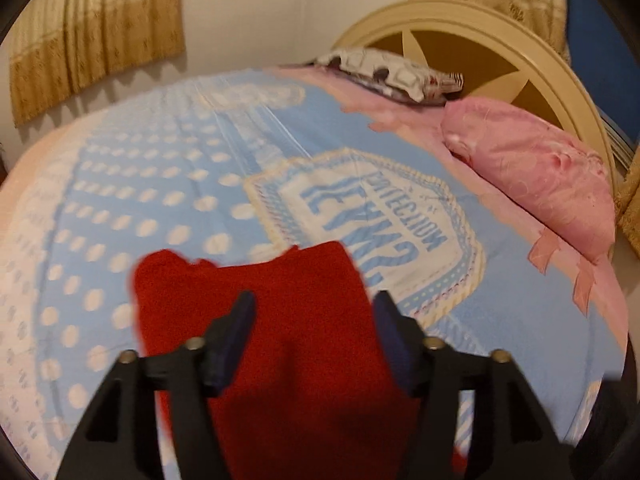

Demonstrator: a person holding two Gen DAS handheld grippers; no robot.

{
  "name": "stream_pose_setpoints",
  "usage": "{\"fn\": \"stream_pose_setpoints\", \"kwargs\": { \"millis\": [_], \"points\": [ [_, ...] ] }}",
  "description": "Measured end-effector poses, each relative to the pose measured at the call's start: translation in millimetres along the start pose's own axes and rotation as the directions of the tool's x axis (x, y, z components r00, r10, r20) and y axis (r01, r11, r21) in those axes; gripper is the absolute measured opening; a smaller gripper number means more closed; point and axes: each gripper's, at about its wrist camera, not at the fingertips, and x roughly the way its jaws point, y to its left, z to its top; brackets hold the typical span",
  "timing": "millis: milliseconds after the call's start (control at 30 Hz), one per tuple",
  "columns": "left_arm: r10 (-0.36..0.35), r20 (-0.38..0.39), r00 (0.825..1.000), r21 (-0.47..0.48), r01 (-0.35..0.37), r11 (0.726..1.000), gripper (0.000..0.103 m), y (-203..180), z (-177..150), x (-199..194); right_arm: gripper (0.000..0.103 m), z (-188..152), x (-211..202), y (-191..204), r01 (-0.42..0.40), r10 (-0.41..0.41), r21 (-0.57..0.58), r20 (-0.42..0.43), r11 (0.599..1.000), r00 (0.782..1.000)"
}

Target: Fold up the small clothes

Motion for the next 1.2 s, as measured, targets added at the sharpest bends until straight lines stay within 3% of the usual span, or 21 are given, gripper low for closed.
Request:
{"fn": "stream_pose_setpoints", "kwargs": {
  "millis": [67, 100, 133, 233, 300, 367, 467, 533, 567, 733, 900, 967, 1033, 1100, 1167, 1200],
  "points": [
    [0.045, 0.035, 0.998, 0.015, -0.046, 0.999, 0.071, 15, -18, -19, 0.034, 0, -11, 1, 0.029, -0.029, -0.012, 0.033, 0.999, 0.999],
    [0.078, 0.044, 0.996, 0.023, -0.079, 0.997, 0.071, 23, -29, -26, 0.05, 3, -13, 1, 0.041, -0.04, -0.017, 0.051, 0.999, 0.998],
    [0.101, 0.052, 0.994, 0.021, -0.102, 0.995, 0.071, 29, -37, -31, 0.058, 6, -16, 1, 0.048, -0.046, -0.021, 0.072, 0.999, 0.996],
    [0.151, 0.07, 0.986, 0.001, -0.152, 0.988, 0.073, 49, -66, -42, 0.058, 23, -23, 21, 0.045, -0.036, -0.078, 0.112, 0.996, 0.993],
    [0.142, 0.067, 0.988, -0.031, -0.141, 0.99, 0.073, 56, -78, -42, 0.058, 35, -20, 47, 0.055, -0.037, -0.169, 0.11, 0.984, 0.993],
    [0.114, 0.047, 0.992, -0.062, -0.111, 0.992, 0.076, 58, -87, -37, 0.058, 46, -4, 64, 0.112, -0.093, -0.241, 0.085, 0.964, 0.992],
    [0.087, 0.02, 0.996, -0.072, -0.085, 0.994, 0.076, 56, -100, -26, 0.057, 70, 37, 55, 0.207, -0.201, -0.23, 0.048, 0.951, 0.978],
    [0.086, 0.021, 0.996, -0.06, -0.084, 0.995, 0.076, 52, -107, -24, 0.023, 77, 57, 38, 0.222, -0.229, -0.194, -0.014, 0.956, 0.973],
    [0.078, 0.025, 0.997, -0.049, -0.077, 0.996, 0.076, 50, -109, -25, 0.023, 78, 67, 29, 0.211, -0.224, -0.181, -0.052, 0.961, 0.973],
    [0.069, 0.043, 0.997, -0.005, -0.069, 0.998, 0.088, 41, -123, -35, 0.022, 75, 57, 22, 0.289, -0.293, -0.188, 0.009, 0.939, 0.956],
    [0.042, 0.01, 0.999, -0.004, -0.042, 0.999, 0.091, 40, -141, -35, 0.022, 79, 74, 14, 0.3, -0.311, -0.187, -0.03, 0.935, 0.95],
    [0.035, 0.007, 0.999, -0.028, -0.035, 0.999, 0.092, 45, -144, -35, 0.024, 80, 75, 20, 0.313, -0.327, -0.217, -0.028, 0.925, 0.945],
    [0.029, 0.013, 0.999, -0.052, -0.028, 0.998, 0.092, 49, -144, -39, 0.047, 79, 70, 28, 0.349, -0.36, -0.244, 0.001, 0.905, 0.933],
    [0.054, 0.033, 0.998, -0.058, -0.052, 0.997, 0.096, 52, -144, -44, 0.06, 77, 56, 40, 0.391, -0.389, -0.257, 0.061, 0.884, 0.919],
    [0.068, 0.033, 0.997, -0.055, -0.066, 0.996, 0.099, 52, -146, -42, 0.061, 72, 44, 54, 0.391, -0.375, -0.277, 0.112, 0.878, 0.92],
    [0.06, 0.022, 0.998, -0.056, -0.059, 0.997, 0.099, 52, -147, -38, 0.061, 67, 36, 67, 0.363, -0.335, -0.302, 0.14, 0.882, 0.932]
  ]
}}
